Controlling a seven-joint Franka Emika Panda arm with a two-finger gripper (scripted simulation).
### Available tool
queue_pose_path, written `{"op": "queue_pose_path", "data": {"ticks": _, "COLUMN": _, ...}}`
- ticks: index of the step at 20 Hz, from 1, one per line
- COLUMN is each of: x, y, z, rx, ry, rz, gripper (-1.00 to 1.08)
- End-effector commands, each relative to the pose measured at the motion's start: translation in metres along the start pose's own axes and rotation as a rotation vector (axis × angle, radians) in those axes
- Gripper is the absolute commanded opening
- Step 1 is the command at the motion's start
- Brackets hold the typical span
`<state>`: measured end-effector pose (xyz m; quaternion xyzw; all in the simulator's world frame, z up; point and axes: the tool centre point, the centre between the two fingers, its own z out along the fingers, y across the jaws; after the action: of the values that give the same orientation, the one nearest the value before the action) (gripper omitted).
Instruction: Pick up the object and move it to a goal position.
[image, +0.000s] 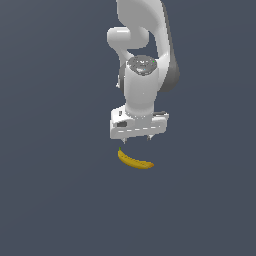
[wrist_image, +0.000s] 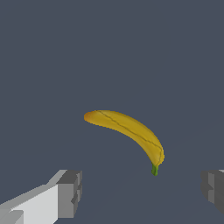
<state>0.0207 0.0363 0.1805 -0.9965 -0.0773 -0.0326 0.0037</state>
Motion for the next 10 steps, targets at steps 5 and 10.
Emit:
{"op": "queue_pose_path", "data": {"ticks": 5, "x": 0.002, "y": 0.003, "z": 0.019, "rx": -0.005, "ry": -0.014, "rz": -0.151, "gripper": 1.0}}
{"op": "queue_pose_path", "data": {"ticks": 10, "x": 0.003, "y": 0.006, "z": 0.037, "rx": -0.006, "ry": -0.026, "rz": -0.293, "gripper": 1.0}}
